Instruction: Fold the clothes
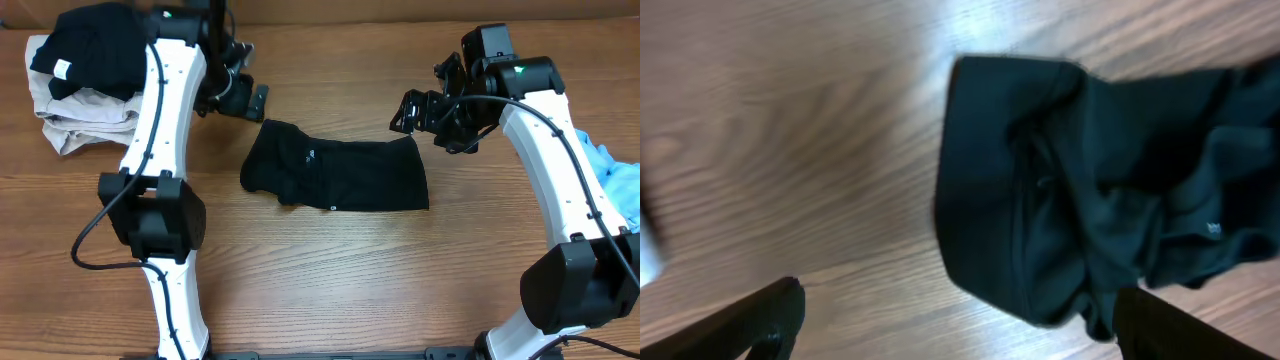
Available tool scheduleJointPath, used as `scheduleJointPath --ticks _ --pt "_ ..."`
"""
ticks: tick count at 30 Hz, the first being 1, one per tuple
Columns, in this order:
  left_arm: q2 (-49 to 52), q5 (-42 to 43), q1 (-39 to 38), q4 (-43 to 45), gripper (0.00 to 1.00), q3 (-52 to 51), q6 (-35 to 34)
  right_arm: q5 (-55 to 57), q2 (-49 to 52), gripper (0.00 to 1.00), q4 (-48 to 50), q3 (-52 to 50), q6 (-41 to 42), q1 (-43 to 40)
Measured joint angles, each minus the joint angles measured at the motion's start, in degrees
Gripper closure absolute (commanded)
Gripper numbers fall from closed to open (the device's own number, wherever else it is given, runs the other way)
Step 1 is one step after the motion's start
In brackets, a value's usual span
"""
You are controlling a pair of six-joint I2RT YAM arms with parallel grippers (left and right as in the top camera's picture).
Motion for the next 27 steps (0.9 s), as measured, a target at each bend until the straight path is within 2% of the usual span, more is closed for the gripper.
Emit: scheduleJointPath --ticks 13,19,22,24,26,27 --pt "0.0 7.6 0.6 12.8 0.00 -22.4 10.9 1.5 0.0 0.00 -0.1 0.0 -1.9 0.0" --pt "0.0 9.1 0.6 20.0 0.08 -30.4 11.8 2.3 0.0 0.00 0.0 0.0 -2.1 0.0" --pt "-0.9 9.4 0.7 22.7 0.30 -32.3 11.7 2.8 0.0 0.09 -0.1 0.0 -2.1 0.0" --pt "-1.2 9.3 0.7 24.1 0.52 -33.1 11.4 3.1 0.0 0.23 -0.1 0.0 -2.0 0.0" --pt "-1.2 9.6 1.0 25.7 0.88 -34.0 11.3 3.3 0.0 0.39 0.1 -0.2 -1.7 0.0" --pt "-1.2 9.9 1.0 26.0 0.96 -34.3 10.9 3.5 0.0 0.50 0.4 -0.7 -1.5 0.0"
